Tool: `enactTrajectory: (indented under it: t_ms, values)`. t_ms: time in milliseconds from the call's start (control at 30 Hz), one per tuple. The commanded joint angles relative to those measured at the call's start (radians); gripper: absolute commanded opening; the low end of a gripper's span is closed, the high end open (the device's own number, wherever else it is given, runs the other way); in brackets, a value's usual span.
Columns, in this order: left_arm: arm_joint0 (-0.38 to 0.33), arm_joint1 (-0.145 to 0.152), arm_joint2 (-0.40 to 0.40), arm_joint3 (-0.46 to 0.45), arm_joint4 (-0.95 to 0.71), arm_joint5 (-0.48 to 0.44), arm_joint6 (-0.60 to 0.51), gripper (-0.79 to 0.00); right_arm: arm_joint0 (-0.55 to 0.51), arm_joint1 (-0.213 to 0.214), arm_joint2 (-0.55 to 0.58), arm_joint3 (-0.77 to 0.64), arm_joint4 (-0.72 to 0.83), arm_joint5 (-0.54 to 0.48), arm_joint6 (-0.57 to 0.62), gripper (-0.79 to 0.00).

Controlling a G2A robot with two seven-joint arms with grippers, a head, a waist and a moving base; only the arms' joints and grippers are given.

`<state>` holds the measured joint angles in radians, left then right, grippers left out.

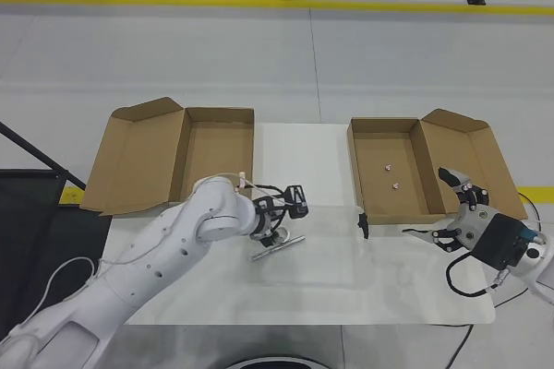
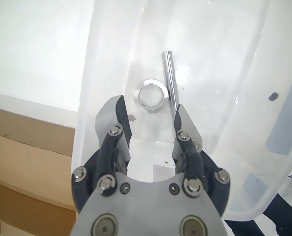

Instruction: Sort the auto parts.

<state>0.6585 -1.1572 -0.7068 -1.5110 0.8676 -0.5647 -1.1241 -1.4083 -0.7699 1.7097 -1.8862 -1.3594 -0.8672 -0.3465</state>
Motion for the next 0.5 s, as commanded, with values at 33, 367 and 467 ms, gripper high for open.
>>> enactTrajectory:
  t_ms: [33,367,467]
  values:
    - [-0.023,-0.013,0.025,0.033,-0.004,0.009,0.007,-0.32,0.0,0.0,0.0,0.0,0.0,0.0,0.0,0.0]
    - [-0.076,-0.052,0.09,0.132,-0.002,0.026,0.026,-0.394,0.0,0.0,0.0,0.0,0.0,0.0,0.0,0.0]
    - [-0.084,-0.06,0.102,0.153,0.001,0.029,0.034,-0.406,0.0,0.0,0.0,0.0,0.0,0.0,0.0,0.0]
